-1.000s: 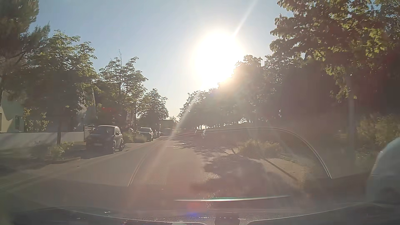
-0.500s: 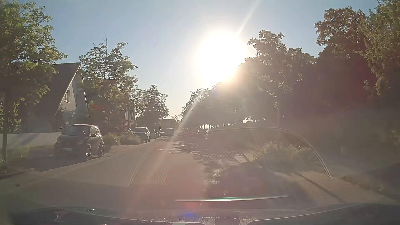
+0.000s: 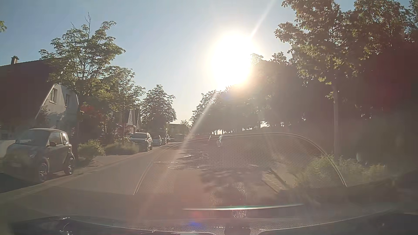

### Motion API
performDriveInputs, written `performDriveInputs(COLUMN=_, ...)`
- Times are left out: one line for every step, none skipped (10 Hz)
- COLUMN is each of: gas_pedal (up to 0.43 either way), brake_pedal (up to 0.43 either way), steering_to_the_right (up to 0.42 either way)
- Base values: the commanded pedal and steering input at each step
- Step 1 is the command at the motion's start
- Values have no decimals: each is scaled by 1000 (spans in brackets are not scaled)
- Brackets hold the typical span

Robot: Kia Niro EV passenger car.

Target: Follow the waypoints while adhering to traffic rules and regulations

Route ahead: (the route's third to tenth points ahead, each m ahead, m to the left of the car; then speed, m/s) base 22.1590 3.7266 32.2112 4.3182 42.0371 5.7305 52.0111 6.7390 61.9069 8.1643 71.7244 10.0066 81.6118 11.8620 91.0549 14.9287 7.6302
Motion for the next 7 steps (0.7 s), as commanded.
performDriveInputs(gas_pedal=98, brake_pedal=0, steering_to_the_right=-14)
performDriveInputs(gas_pedal=98, brake_pedal=0, steering_to_the_right=-14)
performDriveInputs(gas_pedal=98, brake_pedal=0, steering_to_the_right=-14)
performDriveInputs(gas_pedal=98, brake_pedal=0, steering_to_the_right=-14)
performDriveInputs(gas_pedal=87, brake_pedal=0, steering_to_the_right=-16)
performDriveInputs(gas_pedal=87, brake_pedal=0, steering_to_the_right=-16)
performDriveInputs(gas_pedal=87, brake_pedal=0, steering_to_the_right=-18)
